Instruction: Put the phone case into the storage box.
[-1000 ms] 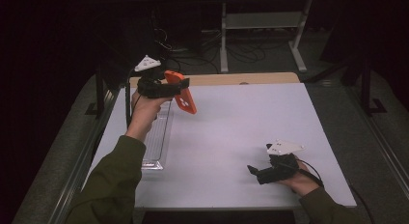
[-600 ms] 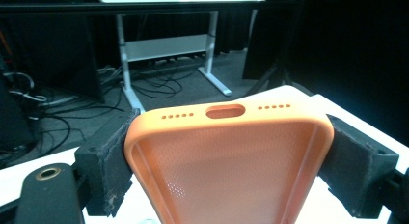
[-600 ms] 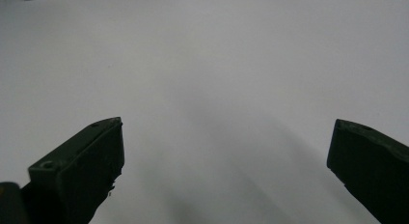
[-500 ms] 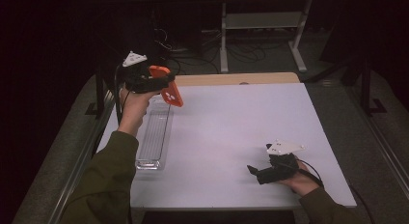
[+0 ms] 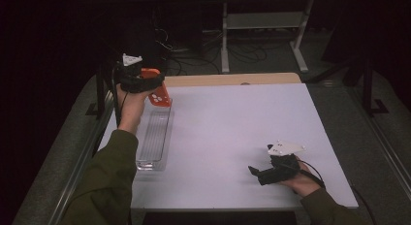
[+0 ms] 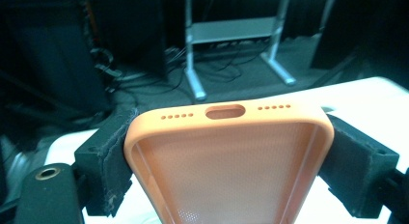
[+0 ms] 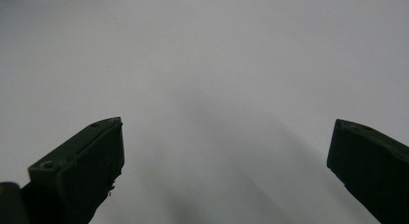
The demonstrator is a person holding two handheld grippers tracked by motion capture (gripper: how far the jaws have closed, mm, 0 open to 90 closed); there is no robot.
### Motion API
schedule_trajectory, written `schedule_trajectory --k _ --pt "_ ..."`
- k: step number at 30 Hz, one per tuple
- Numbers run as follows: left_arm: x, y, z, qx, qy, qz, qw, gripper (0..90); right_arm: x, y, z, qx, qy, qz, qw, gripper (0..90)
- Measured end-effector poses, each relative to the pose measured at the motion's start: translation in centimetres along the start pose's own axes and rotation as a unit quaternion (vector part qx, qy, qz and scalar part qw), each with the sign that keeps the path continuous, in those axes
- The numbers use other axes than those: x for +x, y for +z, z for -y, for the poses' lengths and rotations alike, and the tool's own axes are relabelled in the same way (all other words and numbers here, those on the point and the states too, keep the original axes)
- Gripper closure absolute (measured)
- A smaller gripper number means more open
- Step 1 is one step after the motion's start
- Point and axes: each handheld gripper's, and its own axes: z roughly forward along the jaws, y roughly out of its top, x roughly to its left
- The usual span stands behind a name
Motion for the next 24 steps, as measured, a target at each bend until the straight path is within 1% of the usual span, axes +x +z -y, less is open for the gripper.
schedule_trajectory --k 2,3,4,5,6,7,8,9,10,11,12,13,15,16,18,21,22,23,24 --pt "0.1 0.3 0.2 0.007 -0.002 -0.012 0.9999 15.3 0.0 0.0 0.0 0.001 -0.001 0.001 1.0000 0.0" --pt "0.2 0.5 0.3 0.010 0.002 -0.018 0.9998 15.3 0.0 0.0 0.0 0.000 0.001 -0.001 1.0000 0.0" --pt "0.3 0.7 0.5 0.012 0.001 -0.020 0.9997 15.3 0.0 0.0 0.0 -0.001 0.002 -0.001 1.0000 0.0" --pt "0.3 0.9 0.6 0.016 -0.006 -0.024 0.9996 15.3 0.0 -0.1 0.0 -0.001 0.001 -0.001 1.0000 0.0" --pt "0.3 1.2 0.8 0.019 -0.002 -0.028 0.9994 15.2 0.0 -0.1 0.0 -0.002 0.002 -0.001 1.0000 0.0" --pt "0.3 1.4 0.9 0.023 -0.004 -0.029 0.9993 15.2 0.0 -0.1 0.0 -0.002 0.001 -0.001 1.0000 0.0" --pt "0.3 1.6 1.1 0.030 0.002 -0.035 0.9990 15.2 0.0 0.0 0.0 -0.001 -0.002 0.000 1.0000 0.0" --pt "0.2 1.8 1.2 0.027 -0.003 -0.040 0.9988 15.2 -0.1 0.0 0.0 0.000 -0.005 0.001 1.0000 0.0" --pt "0.3 2.1 1.3 0.032 0.005 -0.044 0.9985 15.2 -0.1 0.0 0.0 0.000 -0.005 0.001 1.0000 0.0" --pt "0.3 2.2 1.4 0.036 0.006 -0.045 0.9983 15.2 0.0 -0.1 0.0 -0.001 -0.004 0.000 1.0000 0.0" --pt "0.3 2.5 1.6 0.032 -0.002 -0.048 0.9983 15.2 0.0 -0.1 0.0 -0.001 -0.004 0.000 1.0000 0.0" --pt "0.3 2.7 1.7 0.036 0.003 -0.050 0.9981 15.2 0.0 -0.1 0.0 -0.001 -0.005 0.000 1.0000 0.0" --pt "0.3 3.0 1.9 0.045 0.003 -0.054 0.9975 15.2 -0.1 -0.1 0.0 -0.001 -0.009 0.002 1.0000 0.0" --pt "0.3 3.2 2.0 0.050 0.007 -0.057 0.9971 15.2 -0.1 -0.1 0.0 0.000 -0.009 0.002 1.0000 0.0" --pt "0.2 3.6 2.3 0.052 0.002 -0.056 0.9971 15.1 -0.1 -0.1 0.0 0.001 -0.008 0.002 1.0000 0.0" --pt "0.3 4.0 2.6 0.060 0.005 -0.058 0.9965 15.1 -0.1 -0.1 0.1 0.000 -0.009 0.002 1.0000 0.0" --pt "0.3 4.2 2.7 0.062 0.002 -0.060 0.9963 15.1 -0.1 -0.1 0.1 0.000 -0.010 0.002 1.0000 0.0" --pt "0.3 4.3 2.7 0.064 0.006 -0.061 0.9960 15.1 -0.1 -0.1 0.1 0.000 -0.010 0.002 0.9999 0.0" --pt "0.3 4.5 2.8 0.064 0.004 -0.063 0.9960 15.1 -0.1 -0.1 0.1 0.000 -0.010 0.002 0.9999 0.0"
